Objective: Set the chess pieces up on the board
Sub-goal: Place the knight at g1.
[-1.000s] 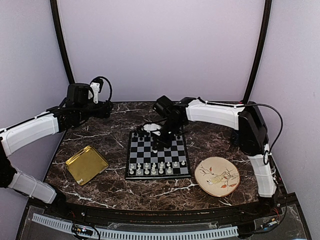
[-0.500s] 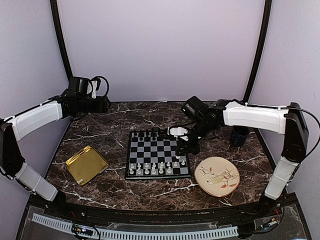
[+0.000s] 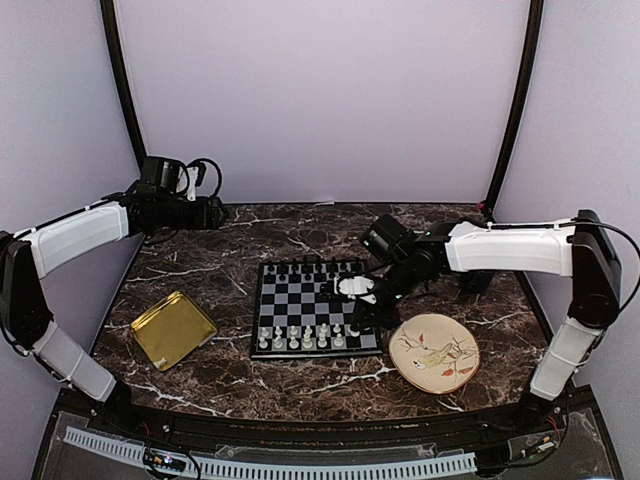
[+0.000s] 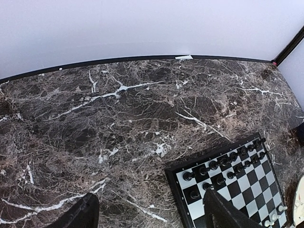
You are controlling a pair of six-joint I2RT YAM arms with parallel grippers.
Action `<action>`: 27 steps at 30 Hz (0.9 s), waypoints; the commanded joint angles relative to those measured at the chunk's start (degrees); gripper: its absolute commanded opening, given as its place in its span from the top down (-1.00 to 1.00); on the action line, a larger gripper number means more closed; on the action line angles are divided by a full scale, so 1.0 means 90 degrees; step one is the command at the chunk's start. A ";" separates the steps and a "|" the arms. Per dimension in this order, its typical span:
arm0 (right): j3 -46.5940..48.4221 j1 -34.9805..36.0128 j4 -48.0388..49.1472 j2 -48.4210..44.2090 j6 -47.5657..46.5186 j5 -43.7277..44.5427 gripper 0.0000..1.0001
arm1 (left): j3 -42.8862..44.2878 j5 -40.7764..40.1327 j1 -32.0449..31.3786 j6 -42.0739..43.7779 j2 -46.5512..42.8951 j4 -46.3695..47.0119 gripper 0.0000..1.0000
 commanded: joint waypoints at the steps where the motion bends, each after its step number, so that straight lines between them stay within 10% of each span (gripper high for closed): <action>1: -0.0049 0.0081 0.0376 0.0120 -0.0022 0.0065 0.92 | -0.0068 0.0143 0.0006 0.0093 -0.0116 0.0017 -0.55; 27: -0.0234 0.0131 0.0664 0.0625 -0.0014 0.0302 0.89 | -0.0035 0.0327 0.0002 0.0082 -0.0046 -0.0040 -0.54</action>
